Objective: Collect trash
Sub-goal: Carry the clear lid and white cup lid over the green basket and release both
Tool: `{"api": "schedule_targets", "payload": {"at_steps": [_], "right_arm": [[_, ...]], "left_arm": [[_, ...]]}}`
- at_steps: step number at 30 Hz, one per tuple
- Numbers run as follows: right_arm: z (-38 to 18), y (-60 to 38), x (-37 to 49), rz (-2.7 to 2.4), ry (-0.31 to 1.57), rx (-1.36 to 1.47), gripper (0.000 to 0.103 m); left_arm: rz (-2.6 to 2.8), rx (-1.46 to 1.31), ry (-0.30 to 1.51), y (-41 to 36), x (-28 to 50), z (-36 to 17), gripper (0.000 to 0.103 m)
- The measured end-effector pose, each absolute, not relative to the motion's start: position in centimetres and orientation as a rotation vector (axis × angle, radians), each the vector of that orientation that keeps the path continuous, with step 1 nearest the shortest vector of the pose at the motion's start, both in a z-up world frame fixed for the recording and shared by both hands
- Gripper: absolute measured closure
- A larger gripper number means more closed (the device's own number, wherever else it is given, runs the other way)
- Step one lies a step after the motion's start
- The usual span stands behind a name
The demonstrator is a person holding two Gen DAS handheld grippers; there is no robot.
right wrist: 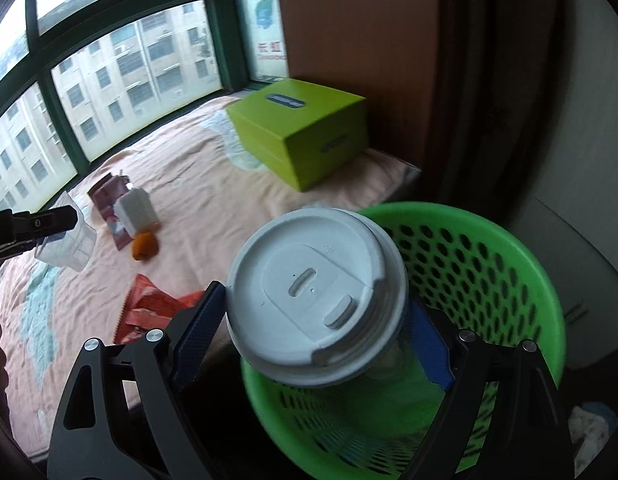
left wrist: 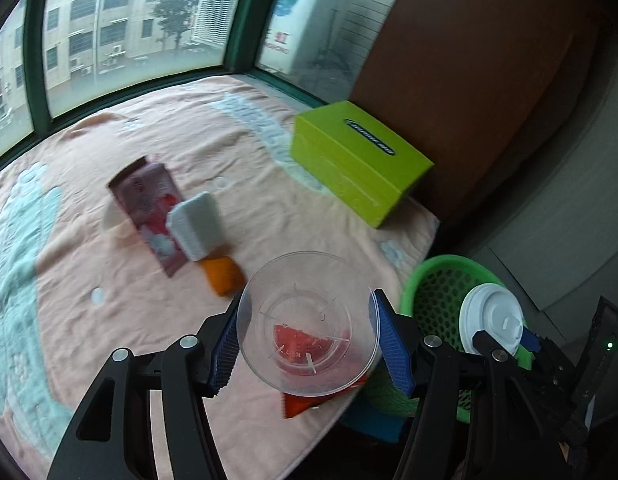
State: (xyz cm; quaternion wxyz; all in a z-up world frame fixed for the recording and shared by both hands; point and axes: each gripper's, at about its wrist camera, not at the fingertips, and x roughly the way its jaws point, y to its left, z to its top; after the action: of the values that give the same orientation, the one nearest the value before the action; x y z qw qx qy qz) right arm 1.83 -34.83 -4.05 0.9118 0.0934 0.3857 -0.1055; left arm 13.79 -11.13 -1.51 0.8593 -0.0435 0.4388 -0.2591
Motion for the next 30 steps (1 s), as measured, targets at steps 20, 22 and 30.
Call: {"api": "schedule_targets", "payload": {"at_steps": [20, 22, 30], "right_arm": [[-4.0, -41.1, -4.7, -0.374, 0.775, 0.256, 0.013], [-3.8, -41.5, -5.0, -0.384, 0.767, 0.258, 0.013], [-3.4, -43.4, -7.2, -0.423, 0.731, 0.3, 0.013]], "left_arm": [[-0.794, 0.031, 0.972, -24.2, 9.9, -1.5, 0.043], [-0.814, 0.043, 0.982, -25.2, 9.5, -1.8, 0.043], [-0.862, 0.094, 1.022, -28.3, 8.2, -3.1, 0.039]]}}
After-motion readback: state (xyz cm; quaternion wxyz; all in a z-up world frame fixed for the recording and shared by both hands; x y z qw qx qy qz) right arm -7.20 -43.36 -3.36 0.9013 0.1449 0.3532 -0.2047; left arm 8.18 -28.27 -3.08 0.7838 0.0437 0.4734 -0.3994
